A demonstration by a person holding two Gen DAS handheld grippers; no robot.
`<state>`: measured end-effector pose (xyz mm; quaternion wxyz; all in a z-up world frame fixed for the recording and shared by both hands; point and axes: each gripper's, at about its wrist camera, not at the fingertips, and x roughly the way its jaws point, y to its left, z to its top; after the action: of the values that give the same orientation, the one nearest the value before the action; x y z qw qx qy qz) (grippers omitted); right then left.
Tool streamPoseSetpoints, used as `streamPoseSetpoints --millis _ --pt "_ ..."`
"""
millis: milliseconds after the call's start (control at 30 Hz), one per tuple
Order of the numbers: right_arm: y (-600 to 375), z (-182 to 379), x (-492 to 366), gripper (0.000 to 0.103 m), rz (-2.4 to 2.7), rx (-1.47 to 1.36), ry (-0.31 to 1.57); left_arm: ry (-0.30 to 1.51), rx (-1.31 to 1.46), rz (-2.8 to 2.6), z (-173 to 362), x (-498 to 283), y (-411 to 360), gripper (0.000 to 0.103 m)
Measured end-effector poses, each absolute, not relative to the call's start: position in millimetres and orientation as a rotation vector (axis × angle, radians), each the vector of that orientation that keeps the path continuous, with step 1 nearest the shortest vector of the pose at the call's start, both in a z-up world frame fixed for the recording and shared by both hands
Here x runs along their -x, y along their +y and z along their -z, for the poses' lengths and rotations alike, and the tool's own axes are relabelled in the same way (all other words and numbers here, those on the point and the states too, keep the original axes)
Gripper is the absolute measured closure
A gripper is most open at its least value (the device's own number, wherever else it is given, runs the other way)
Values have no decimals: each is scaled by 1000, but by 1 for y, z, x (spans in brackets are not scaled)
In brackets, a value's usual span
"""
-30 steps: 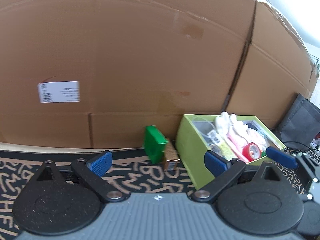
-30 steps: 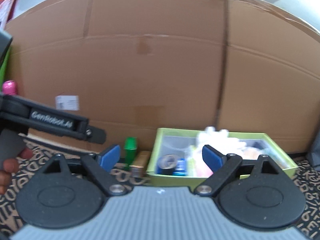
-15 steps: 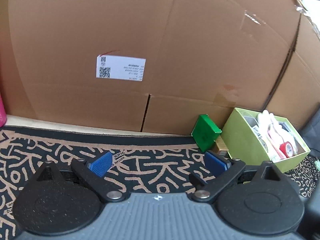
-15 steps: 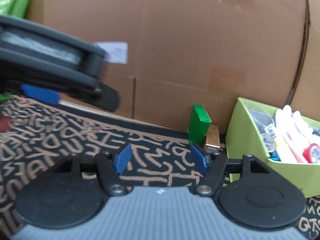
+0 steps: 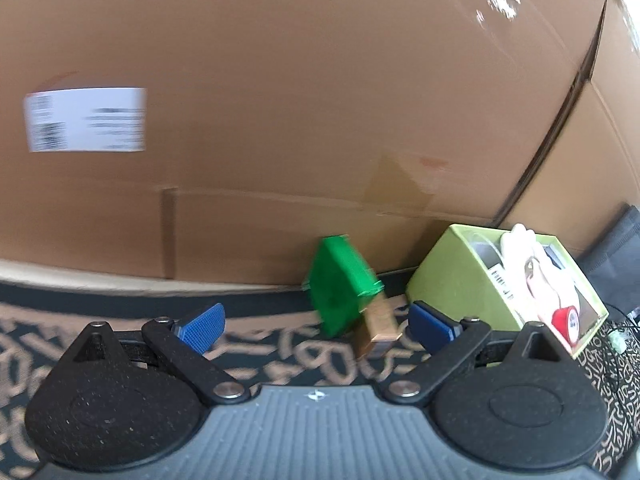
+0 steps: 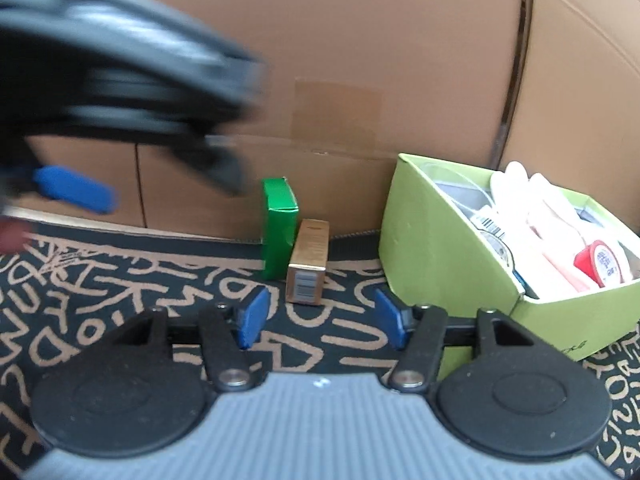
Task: Organize objects
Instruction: 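Grasp the green tea box with the left tool while the right tool grasps the slim gold box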
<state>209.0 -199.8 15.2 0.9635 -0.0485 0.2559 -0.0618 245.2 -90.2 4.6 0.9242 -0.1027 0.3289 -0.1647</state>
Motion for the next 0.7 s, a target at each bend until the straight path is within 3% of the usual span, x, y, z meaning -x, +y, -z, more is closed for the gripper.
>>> streamPoseSetpoints --millis 100,167,233,300,633,667,700 --pt "-198 -16 -206 43 100 89 510 709 210 345 4 -270 -110 8" --pt "-198 -17 -206 43 81 87 509 752 194 343 12 -287 -113 27" --pt "-196 -17 -210 43 63 95 507 796 213 370 21 -298 -104 59" --pt "-192 -17 -213 43 40 101 506 830 269 379 30 -303 -88 71" --pt "-182 -14 -255 43 99 171 540 837 418 397 44 -263 -3 73" --pt "-185 -14 -261 48 101 165 550 836 397 398 44 -254 2 73" --pt "-187 -15 -265 65 92 156 554 839 375 401 44 -247 6 72"
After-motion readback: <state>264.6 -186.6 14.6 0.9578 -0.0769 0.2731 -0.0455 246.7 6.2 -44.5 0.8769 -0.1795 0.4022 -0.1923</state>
